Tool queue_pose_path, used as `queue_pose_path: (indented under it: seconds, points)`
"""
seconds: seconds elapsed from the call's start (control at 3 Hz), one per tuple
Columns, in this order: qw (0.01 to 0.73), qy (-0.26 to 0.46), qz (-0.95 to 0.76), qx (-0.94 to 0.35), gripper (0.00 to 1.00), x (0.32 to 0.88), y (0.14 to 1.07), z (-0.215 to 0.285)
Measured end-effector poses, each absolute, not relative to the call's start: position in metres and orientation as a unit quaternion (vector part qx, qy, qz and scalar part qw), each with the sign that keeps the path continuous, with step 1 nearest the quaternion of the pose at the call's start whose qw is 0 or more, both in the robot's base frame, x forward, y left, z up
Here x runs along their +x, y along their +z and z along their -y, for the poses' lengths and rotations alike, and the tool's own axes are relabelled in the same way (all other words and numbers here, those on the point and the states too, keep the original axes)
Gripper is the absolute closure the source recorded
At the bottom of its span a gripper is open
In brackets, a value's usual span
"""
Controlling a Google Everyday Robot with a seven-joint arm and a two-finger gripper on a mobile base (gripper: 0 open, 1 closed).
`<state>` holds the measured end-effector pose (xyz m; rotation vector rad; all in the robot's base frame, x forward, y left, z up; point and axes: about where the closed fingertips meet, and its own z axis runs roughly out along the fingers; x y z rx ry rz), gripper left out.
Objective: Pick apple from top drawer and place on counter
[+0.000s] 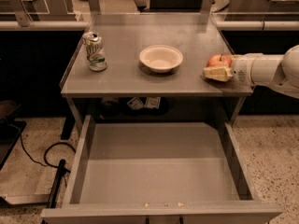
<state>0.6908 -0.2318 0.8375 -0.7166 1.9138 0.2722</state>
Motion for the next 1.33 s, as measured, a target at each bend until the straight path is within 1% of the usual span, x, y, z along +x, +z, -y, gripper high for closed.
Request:
queue_pose_path:
  seconds: [0.33, 0.67, 1.0, 1.33]
  points:
    - [0.514, 0.113, -0.796, -0.298, 0.34, 0.6908, 0.8375, 0.2317]
    - [0.514, 0.113, -0.796, -0.298, 0.11, 0.6908, 0.8375, 0.2317]
    - [0.514, 0.113, -0.796, -0.298, 0.0, 0.6909, 0.8374, 0.2316]
    - [0.514, 0.113, -0.796, -0.298, 0.0, 0.6909, 0.8374, 0.2316]
